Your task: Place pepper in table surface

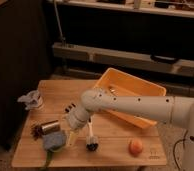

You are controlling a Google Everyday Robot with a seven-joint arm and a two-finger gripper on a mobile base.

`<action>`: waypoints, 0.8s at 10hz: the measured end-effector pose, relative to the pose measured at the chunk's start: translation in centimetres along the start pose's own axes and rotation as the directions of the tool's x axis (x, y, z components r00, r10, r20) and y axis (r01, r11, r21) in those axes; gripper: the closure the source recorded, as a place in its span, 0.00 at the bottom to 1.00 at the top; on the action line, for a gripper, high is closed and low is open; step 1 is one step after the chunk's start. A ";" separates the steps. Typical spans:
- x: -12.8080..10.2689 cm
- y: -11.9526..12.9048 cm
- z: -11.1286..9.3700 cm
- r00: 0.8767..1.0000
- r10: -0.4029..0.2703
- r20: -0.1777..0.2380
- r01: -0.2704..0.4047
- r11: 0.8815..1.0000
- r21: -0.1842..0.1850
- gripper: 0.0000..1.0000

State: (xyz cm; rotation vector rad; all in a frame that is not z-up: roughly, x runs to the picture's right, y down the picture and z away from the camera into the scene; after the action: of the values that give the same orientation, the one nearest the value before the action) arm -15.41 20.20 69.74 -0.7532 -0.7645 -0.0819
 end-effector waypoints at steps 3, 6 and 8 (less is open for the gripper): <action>0.0 0.0 0.0 1.000 0.000 0.000 0.000 1.000 0.000 0.20; -2.4 0.0 -0.2 0.990 -0.120 -0.069 0.117 0.992 -0.038 0.20; -8.2 1.7 1.5 0.883 -0.446 -0.149 0.420 0.890 -0.178 0.20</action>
State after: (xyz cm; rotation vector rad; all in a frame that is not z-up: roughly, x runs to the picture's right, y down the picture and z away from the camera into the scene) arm -21.75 20.84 64.04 -0.6840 -0.7421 -0.6127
